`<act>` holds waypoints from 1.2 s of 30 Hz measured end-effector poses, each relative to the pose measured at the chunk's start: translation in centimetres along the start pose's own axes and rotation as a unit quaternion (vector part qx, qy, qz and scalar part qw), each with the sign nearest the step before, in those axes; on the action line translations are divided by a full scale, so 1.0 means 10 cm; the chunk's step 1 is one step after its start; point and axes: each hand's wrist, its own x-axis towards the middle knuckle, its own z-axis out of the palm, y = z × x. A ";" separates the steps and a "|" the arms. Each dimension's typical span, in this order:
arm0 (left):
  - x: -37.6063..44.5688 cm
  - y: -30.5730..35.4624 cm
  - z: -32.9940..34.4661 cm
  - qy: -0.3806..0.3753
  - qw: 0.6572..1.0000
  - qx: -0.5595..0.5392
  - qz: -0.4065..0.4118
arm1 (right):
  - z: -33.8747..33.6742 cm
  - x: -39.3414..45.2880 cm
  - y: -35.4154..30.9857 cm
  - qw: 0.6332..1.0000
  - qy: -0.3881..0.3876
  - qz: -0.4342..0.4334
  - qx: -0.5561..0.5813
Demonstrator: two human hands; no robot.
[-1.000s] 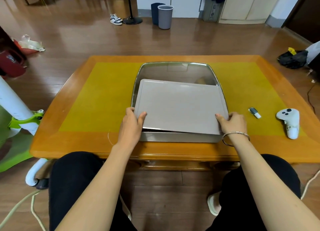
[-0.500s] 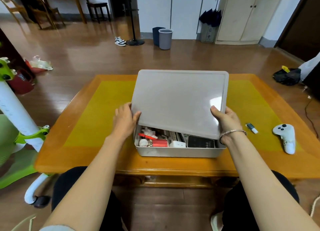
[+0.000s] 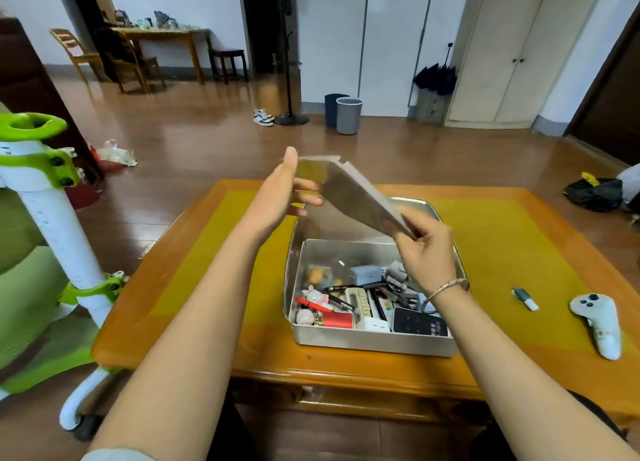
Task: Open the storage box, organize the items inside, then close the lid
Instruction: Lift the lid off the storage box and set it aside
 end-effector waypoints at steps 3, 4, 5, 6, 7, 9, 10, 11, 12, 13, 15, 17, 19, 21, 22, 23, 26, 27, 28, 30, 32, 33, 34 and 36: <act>-0.04 -0.02 -0.11 -0.006 0.999 0.024 -0.046 | 0.05 -0.01 0.02 0.974 -0.054 -0.143 -0.169; -0.04 -0.08 -0.14 0.003 0.998 0.022 -0.062 | 0.06 -0.02 0.02 0.964 -0.068 -0.176 -0.190; -0.03 -0.14 -0.17 0.011 0.997 0.010 -0.080 | 0.08 -0.02 0.03 0.955 -0.087 -0.201 -0.200; -0.02 -0.20 -0.20 0.018 0.995 0.000 -0.098 | 0.09 -0.03 0.03 0.949 -0.111 -0.211 -0.207; -0.01 -0.27 -0.23 0.030 0.993 -0.005 -0.114 | 0.12 -0.04 0.04 0.948 -0.140 -0.196 -0.210; 0.00 -0.41 -0.32 0.056 0.990 -0.001 -0.128 | 0.21 -0.07 0.08 0.959 -0.178 -0.088 -0.203; 0.00 -0.48 -0.37 0.062 0.990 -0.004 -0.127 | 0.26 -0.09 0.12 0.966 -0.174 -0.017 -0.189; 0.00 -0.55 -0.43 0.061 0.990 -0.009 -0.124 | 0.32 -0.09 0.17 0.970 -0.160 0.051 -0.175; -0.01 -0.62 -0.50 0.055 0.991 -0.014 -0.119 | 0.38 -0.09 0.21 0.969 -0.156 0.113 -0.153; -0.01 -0.68 -0.57 0.051 0.992 -0.018 -0.114 | 0.44 -0.08 0.25 0.963 -0.169 0.170 -0.125; 0.01 -0.78 -0.73 0.053 0.992 -0.034 -0.111 | 0.62 -0.05 0.27 0.943 -0.211 0.251 -0.054; 0.05 -0.88 -0.88 0.070 0.990 -0.035 -0.115 | 0.81 -0.03 0.26 0.939 -0.208 0.271 -0.041; 0.08 -0.97 -1.01 0.116 0.985 0.004 -0.124 | 1.03 -0.06 0.22 0.942 -0.204 0.250 -0.089; 0.11 -1.06 -1.13 0.181 0.973 0.076 -0.124 | 1.26 -0.12 0.19 0.937 -0.226 0.226 -0.138; 0.12 -1.11 -1.19 0.207 0.964 0.121 -0.112 | 1.38 -0.17 0.18 0.935 -0.237 0.216 -0.153; 0.13 -1.16 -1.25 0.226 0.955 0.169 -0.095 | 1.48 -0.22 0.16 0.933 -0.246 0.206 -0.165; 0.10 -1.34 -1.45 0.261 0.926 0.267 -0.061 | 1.74 -0.36 0.15 0.924 -0.273 0.164 -0.210; 0.08 -1.40 -1.52 0.271 0.916 0.291 -0.059 | 1.81 -0.39 0.16 0.920 -0.283 0.149 -0.228; 0.06 -1.45 -1.58 0.278 0.906 0.313 -0.059 | 1.87 -0.42 0.17 0.915 -0.292 0.137 -0.242; 0.03 -1.56 -1.69 0.283 0.895 0.340 -0.062 | 1.97 -0.49 0.18 0.908 -0.309 0.112 -0.261; 0.01 -1.66 -1.77 0.281 0.890 0.353 -0.068 | 2.04 -0.55 0.20 0.899 -0.326 0.085 -0.279; 0.00 -1.72 -1.81 0.278 0.888 0.360 -0.072 | 2.07 -0.57 0.21 0.892 -0.337 0.074 -0.291; -0.01 -1.79 -1.84 0.274 0.886 0.367 -0.076 | 2.10 -0.60 0.23 0.884 -0.351 0.068 -0.301; 0.00 -1.92 -1.88 0.259 0.882 0.382 -0.093 | 2.14 -0.65 0.27 0.869 -0.381 0.059 -0.310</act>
